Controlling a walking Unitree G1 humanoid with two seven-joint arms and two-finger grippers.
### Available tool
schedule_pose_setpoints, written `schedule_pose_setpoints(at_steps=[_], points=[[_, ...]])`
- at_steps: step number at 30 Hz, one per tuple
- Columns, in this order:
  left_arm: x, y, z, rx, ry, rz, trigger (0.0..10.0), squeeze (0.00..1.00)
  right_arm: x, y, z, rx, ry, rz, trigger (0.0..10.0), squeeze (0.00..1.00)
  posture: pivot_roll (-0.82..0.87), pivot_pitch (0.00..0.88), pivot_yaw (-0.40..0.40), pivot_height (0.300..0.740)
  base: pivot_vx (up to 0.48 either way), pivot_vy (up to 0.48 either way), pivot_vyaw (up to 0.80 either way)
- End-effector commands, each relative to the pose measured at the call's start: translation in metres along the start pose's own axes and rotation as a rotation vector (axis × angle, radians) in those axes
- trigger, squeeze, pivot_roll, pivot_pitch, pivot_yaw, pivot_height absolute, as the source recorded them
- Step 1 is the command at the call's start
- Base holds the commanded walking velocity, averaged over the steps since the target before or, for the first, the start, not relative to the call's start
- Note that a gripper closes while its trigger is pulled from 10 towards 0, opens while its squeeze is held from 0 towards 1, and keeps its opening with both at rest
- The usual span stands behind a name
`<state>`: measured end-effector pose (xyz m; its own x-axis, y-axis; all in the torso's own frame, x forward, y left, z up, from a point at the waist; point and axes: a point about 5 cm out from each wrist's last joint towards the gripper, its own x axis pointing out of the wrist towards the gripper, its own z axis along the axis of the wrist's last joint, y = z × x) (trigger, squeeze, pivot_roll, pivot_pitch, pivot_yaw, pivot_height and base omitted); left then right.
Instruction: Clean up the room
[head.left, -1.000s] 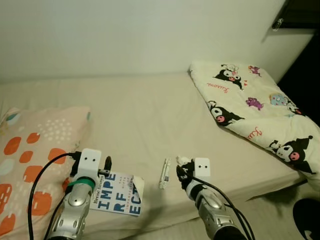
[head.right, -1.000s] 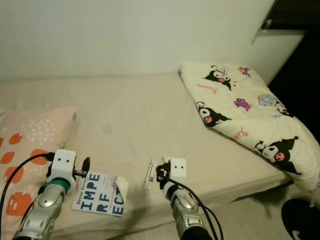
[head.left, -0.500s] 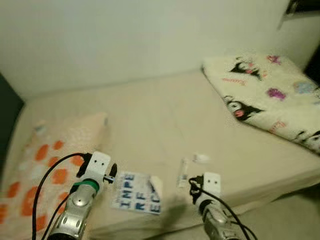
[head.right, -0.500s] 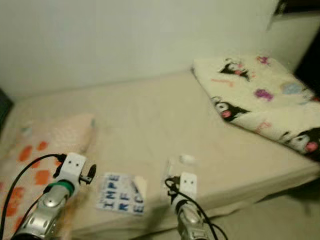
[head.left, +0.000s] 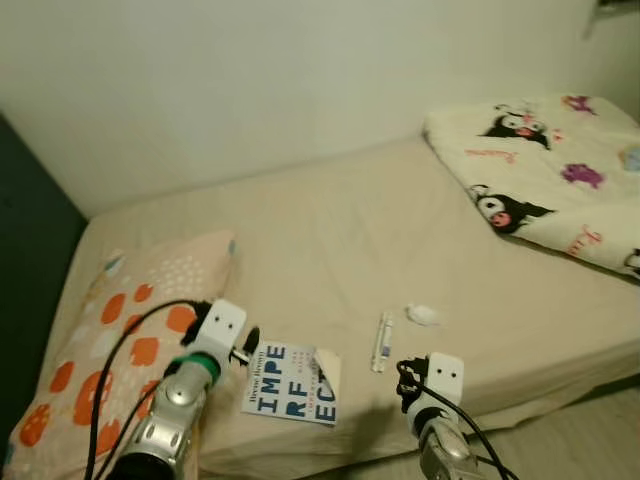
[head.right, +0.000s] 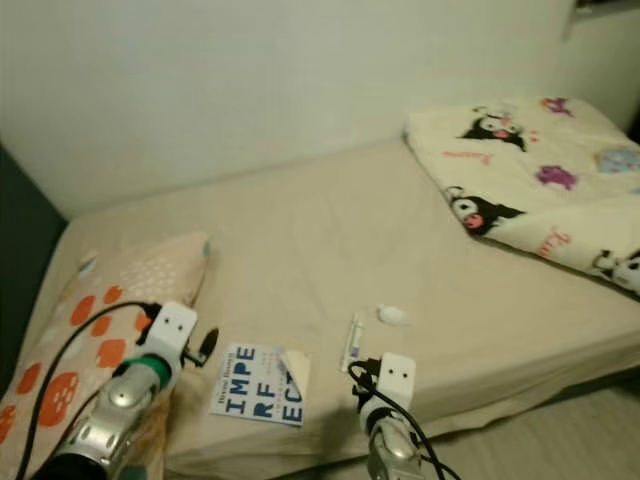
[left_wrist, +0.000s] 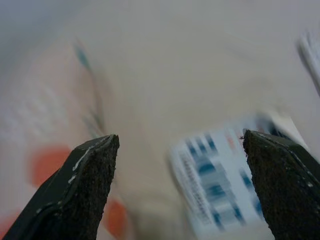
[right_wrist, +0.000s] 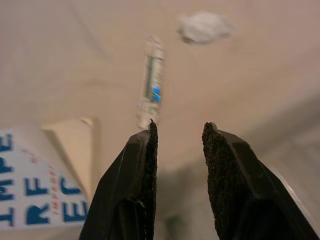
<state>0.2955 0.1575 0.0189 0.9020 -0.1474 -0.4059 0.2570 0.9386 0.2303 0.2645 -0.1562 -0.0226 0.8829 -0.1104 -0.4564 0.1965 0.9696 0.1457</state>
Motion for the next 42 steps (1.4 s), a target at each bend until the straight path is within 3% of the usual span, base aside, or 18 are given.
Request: schedule_pose_setpoints(at_steps=[1,5,8,13,18,19,21,27,29,35,42], points=[[-0.007,-0.001,-0.029,-0.003,0.109,-0.001,10.0,0.00,-0.005,-0.001,-0.018,-0.031,0.092,-0.010,10.0,0.00,-0.03,0.000,0.151,0.740,0.000,0.000,0.00],[-0.012,-0.006,-0.049,-0.050,0.189,0.027,10.0,0.00,-0.008,-0.011,-0.032,-0.100,0.209,-0.037,10.0,0.00,-0.02,0.000,0.098,0.740,0.000,0.000,0.00],[-0.020,-0.016,-0.066,-0.093,0.265,0.041,10.0,0.00,-0.011,-0.019,-0.040,-0.202,0.297,-0.037,10.0,0.00,-0.01,0.001,0.050,0.740,0.000,0.000,0.00],[-0.025,-0.014,-0.073,-0.124,0.257,0.095,10.0,0.00,-0.009,-0.016,-0.038,-0.232,0.295,-0.003,10.0,0.00,0.01,0.011,-0.017,0.740,0.000,0.000,0.00],[-0.025,-0.010,-0.074,-0.129,0.253,0.117,10.0,0.00,-0.008,-0.013,-0.037,-0.243,0.295,0.011,10.0,0.00,0.02,0.009,-0.030,0.740,0.000,0.000,0.00],[-0.026,-0.003,-0.074,-0.103,0.231,0.145,10.0,0.00,-0.008,-0.008,-0.038,-0.301,0.301,0.043,10.0,0.00,-0.01,0.006,-0.043,0.740,0.000,0.000,0.00],[-0.027,0.000,-0.074,-0.074,0.215,0.155,10.0,0.00,-0.008,-0.005,-0.038,-0.314,0.290,0.050,10.0,0.00,-0.01,0.002,-0.039,0.740,0.000,0.000,0.00],[-0.027,0.005,-0.070,-0.040,0.189,0.158,10.0,0.00,-0.008,-0.001,-0.037,-0.271,0.273,0.058,10.0,0.00,-0.02,0.000,-0.023,0.740,0.000,0.000,0.00],[-0.026,0.003,-0.071,-0.055,0.200,0.147,10.0,0.00,-0.011,-0.005,-0.041,-0.207,0.280,0.014,10.0,0.00,0.04,0.000,0.026,0.740,0.000,0.000,0.00],[-0.027,0.005,-0.070,-0.086,0.174,0.160,10.0,0.00,-0.013,-0.005,-0.044,-0.175,0.266,0.029,10.0,0.00,0.02,0.000,0.034,0.740,0.000,0.000,0.00],[-0.032,0.002,-0.076,-0.099,0.176,0.189,10.0,0.00,-0.012,0.000,-0.041,-0.233,0.236,0.114,10.0,0.00,0.04,0.003,0.024,0.740,0.000,0.000,0.00]])
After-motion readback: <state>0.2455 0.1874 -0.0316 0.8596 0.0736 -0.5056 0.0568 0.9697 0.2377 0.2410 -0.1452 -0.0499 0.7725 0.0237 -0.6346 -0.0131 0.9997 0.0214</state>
